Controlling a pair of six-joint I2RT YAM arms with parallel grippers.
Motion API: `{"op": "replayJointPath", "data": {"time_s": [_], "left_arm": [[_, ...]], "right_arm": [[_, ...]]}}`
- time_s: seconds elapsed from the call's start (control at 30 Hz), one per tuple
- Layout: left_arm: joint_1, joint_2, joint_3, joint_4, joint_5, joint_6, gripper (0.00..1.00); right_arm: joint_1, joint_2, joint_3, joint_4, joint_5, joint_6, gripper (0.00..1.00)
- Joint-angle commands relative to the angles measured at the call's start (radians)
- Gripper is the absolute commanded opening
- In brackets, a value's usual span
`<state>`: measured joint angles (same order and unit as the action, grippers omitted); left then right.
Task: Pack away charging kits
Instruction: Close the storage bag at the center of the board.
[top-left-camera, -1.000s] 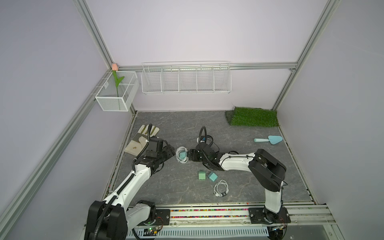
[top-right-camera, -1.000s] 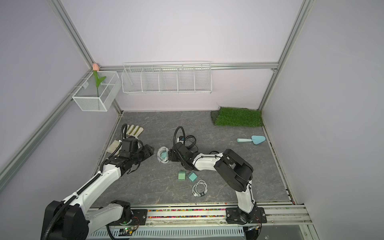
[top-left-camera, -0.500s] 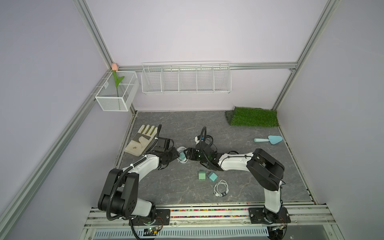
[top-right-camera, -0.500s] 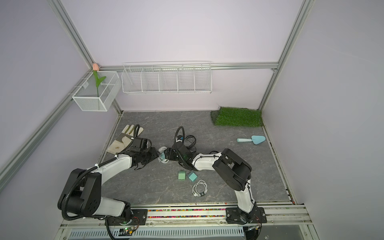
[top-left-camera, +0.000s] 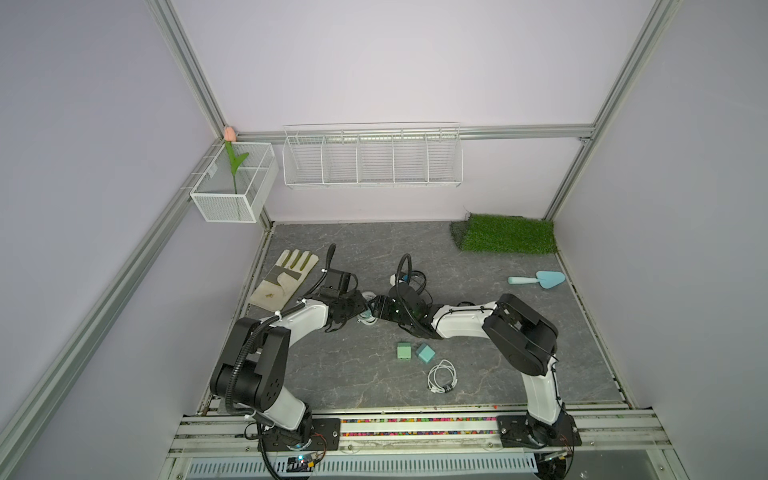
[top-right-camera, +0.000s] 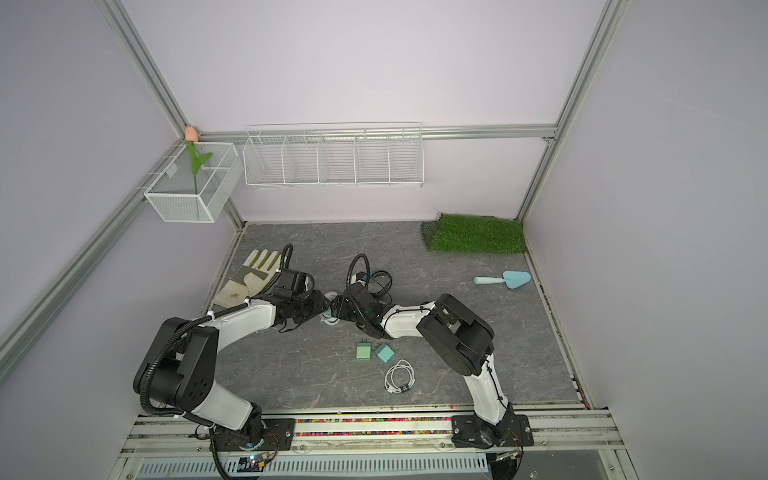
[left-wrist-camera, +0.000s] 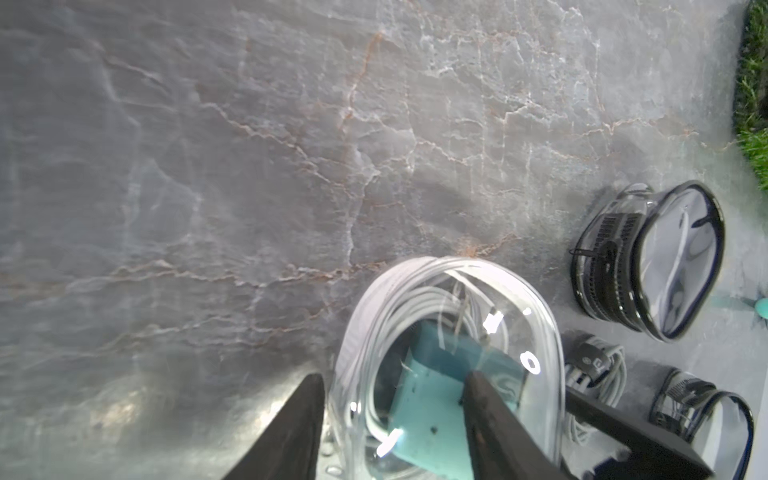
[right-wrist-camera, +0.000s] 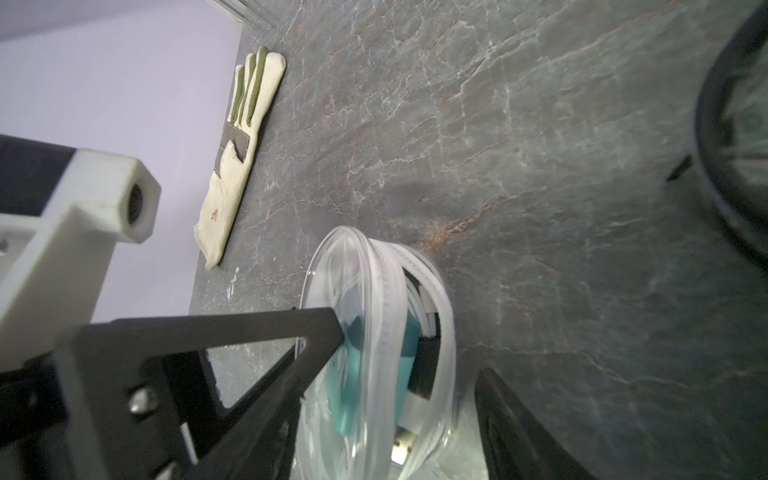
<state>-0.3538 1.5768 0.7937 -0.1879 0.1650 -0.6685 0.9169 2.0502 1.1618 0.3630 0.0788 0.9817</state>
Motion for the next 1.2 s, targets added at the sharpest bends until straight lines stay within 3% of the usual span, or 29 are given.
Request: {"op": "replayJointPath", "data": {"time_s": [0.0, 0.1, 0.23, 0.33, 0.43, 0.57, 0.8, 1.03, 1.17], "left_arm": [[-0.005, 0.024, 0.031, 0.001, 0.009, 0.009, 0.54], [-0.004, 0.011, 0.044, -0.033, -0.008, 0.012, 0.59], [0.032, -0.065, 0.028, -0.062, -0.023, -0.001, 0.88], [0.075, -0.134, 0.003, -0.063, 0.0, -0.008, 0.92], [0.081, -0.171, -0.013, -0.067, -0.008, -0.01, 0.92], [0.085, -0.165, -0.054, -0.02, 0.008, -0.031, 0.82], [0.085, -0.137, -0.063, -0.006, 0.001, -0.013, 0.81], [0.085, -0.14, -0.063, -0.006, 0.006, -0.008, 0.8], [0.089, -0.14, -0.066, -0.005, 0.008, -0.009, 0.79]], "right_arm": [[-0.01, 0.04, 0.032, -0.029, -0.025, 0.052, 0.66], [-0.01, 0.052, 0.055, -0.084, -0.011, 0.062, 0.66], [-0.013, 0.057, 0.062, -0.119, 0.001, 0.074, 0.65], [-0.013, 0.062, 0.069, -0.124, -0.002, 0.066, 0.63], [-0.01, 0.072, 0.086, -0.135, -0.013, 0.061, 0.63], [-0.003, 0.107, 0.118, -0.137, -0.029, 0.069, 0.65], [0.0, 0.142, 0.132, -0.126, -0.019, 0.087, 0.65], [0.0, 0.146, 0.125, -0.118, -0.01, 0.087, 0.3], [0.0, 0.146, 0.128, -0.125, -0.008, 0.083, 0.21]]}}
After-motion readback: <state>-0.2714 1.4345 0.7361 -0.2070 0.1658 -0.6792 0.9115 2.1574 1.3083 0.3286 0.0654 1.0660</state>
